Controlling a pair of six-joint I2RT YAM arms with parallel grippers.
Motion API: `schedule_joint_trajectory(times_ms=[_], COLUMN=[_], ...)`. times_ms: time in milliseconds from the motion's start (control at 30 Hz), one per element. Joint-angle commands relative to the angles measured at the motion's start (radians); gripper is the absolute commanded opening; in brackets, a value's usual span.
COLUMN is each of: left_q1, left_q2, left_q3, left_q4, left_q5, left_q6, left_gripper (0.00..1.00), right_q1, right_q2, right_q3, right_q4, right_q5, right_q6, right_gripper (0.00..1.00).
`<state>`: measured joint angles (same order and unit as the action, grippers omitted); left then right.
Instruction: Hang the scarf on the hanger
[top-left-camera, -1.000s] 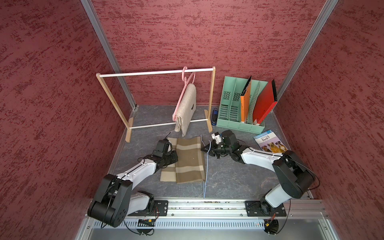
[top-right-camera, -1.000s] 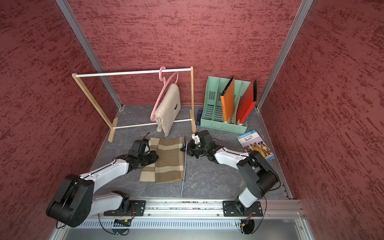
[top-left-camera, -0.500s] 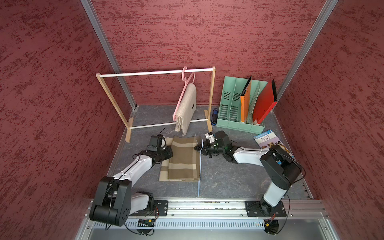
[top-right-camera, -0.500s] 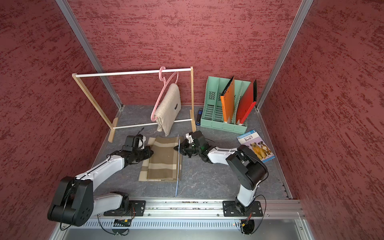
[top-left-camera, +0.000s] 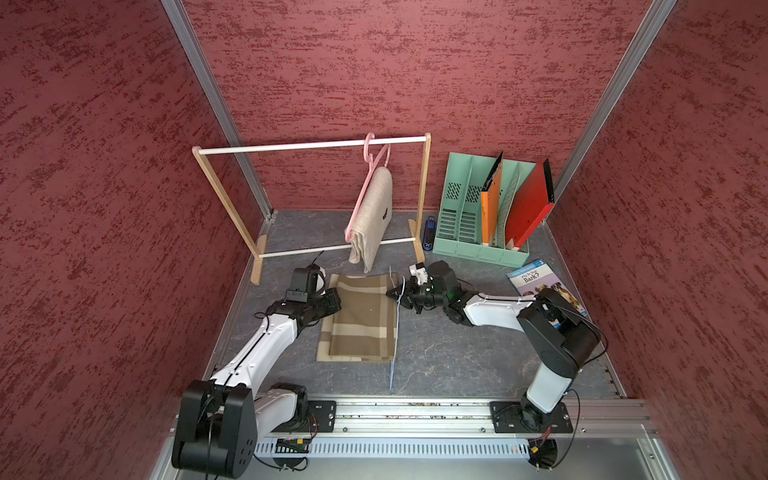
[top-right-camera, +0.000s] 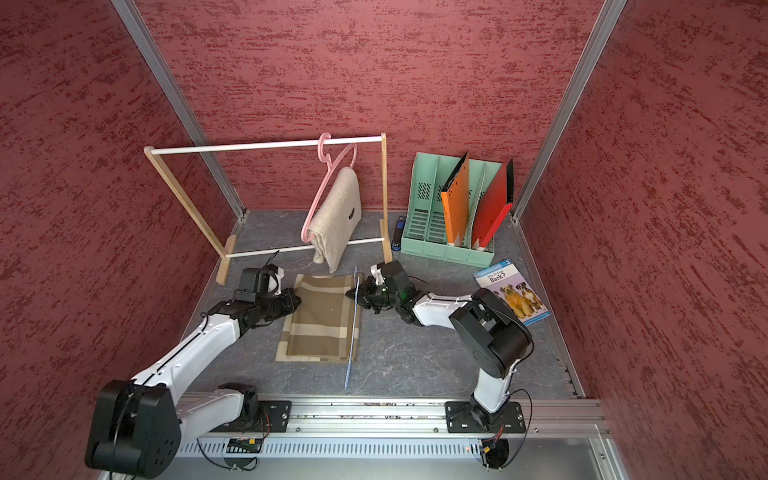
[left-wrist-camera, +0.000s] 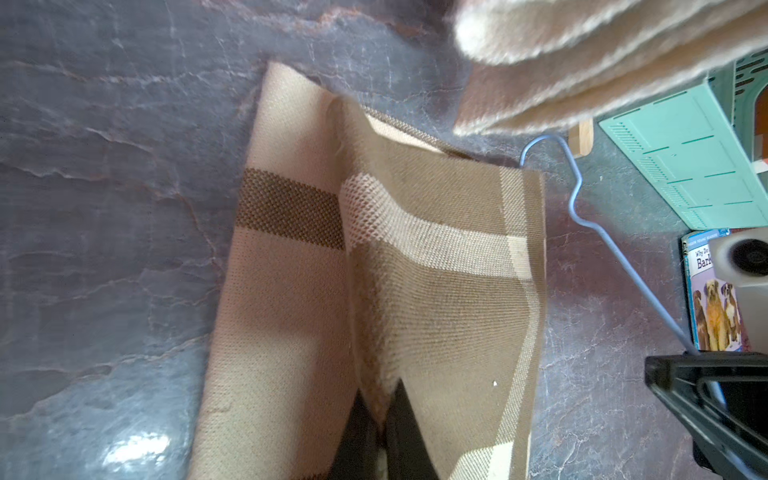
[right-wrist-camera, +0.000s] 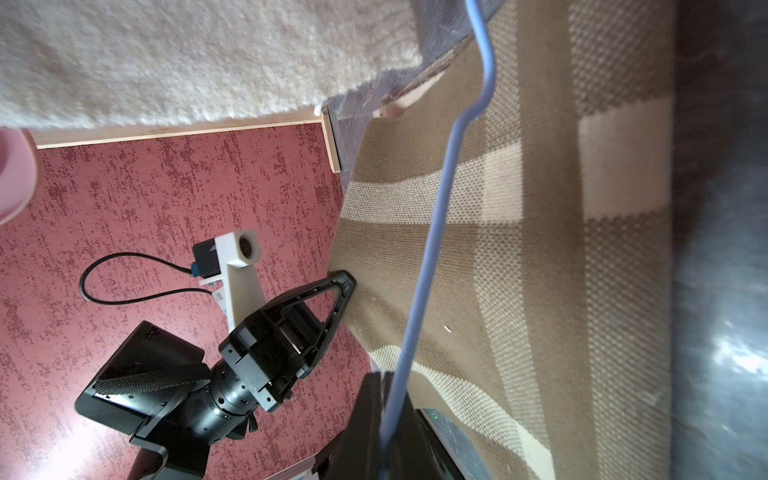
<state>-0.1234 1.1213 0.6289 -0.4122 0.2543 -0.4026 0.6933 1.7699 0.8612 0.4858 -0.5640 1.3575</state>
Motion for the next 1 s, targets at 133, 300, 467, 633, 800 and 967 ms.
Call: schedule_joint_trajectory(times_ms=[133, 300, 467, 633, 800, 967], left_q1=[0.047, 0.089, 0.110, 0.121, 0.130, 0.133], left_q2=[0.022, 0.103, 0.157, 0.197, 0.262, 0.260], left_q3=[0.036, 0.045, 0.061, 0.072, 0.099, 0.108], left_q4=[-0.037, -0.042, -0.037, -0.030, -0.044, -0.060], left_q5=[-0.071, -0.044, -0.032, -0.036, -0.043, -0.059], left_q6=[0.016, -0.001, -0.006, -0.009, -0.014, -0.012], left_gripper=[0.00, 0.02, 0.05, 0.06, 0.09, 0.26], right_q1=[0.006, 0.006, 0.006, 0.006, 0.002, -0.002], right_q2=[0.023, 0.033, 0.042, 0.046, 0.044, 0.036], right_q3=[0.026, 0.025, 0.031, 0.032, 0.030, 0.024], right_q4=[0.017, 0.031, 0.036, 0.039, 0.043, 0.045], right_q5=[-0.005, -0.013, -0.017, -0.015, -0.006, -0.007], right_q6=[-0.016, -0.012, -0.009, -0.008, -0.003, -0.002], right_gripper=[0.00, 0.00, 0.00, 0.00, 0.00, 0.00])
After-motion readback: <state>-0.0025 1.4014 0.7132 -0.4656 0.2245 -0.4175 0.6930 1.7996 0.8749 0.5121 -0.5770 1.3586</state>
